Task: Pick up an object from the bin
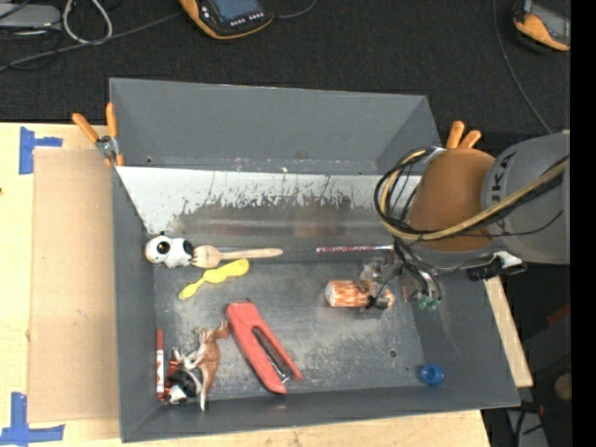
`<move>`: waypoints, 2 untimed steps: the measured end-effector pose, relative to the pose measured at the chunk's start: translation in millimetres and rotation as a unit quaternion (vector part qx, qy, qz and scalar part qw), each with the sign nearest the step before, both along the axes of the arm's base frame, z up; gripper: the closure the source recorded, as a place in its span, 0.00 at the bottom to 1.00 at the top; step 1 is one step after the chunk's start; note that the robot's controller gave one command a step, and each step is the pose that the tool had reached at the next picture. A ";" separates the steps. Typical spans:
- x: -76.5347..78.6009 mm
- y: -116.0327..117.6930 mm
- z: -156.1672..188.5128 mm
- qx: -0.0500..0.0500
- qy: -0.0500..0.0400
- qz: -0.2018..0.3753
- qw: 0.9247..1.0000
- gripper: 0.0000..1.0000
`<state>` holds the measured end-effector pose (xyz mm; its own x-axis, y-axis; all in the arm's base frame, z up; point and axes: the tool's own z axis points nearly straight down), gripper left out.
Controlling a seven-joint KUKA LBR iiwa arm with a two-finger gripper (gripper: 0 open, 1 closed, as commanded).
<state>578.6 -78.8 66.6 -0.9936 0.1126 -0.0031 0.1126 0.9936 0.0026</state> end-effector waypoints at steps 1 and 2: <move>0.0 0.1 0.0 0.000 0.000 0.000 1.000 1.00; -0.5 0.4 5.3 0.000 0.001 0.001 1.000 1.00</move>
Offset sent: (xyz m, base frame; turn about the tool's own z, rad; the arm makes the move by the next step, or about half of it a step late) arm 0.0000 0.0001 0.0131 -0.0004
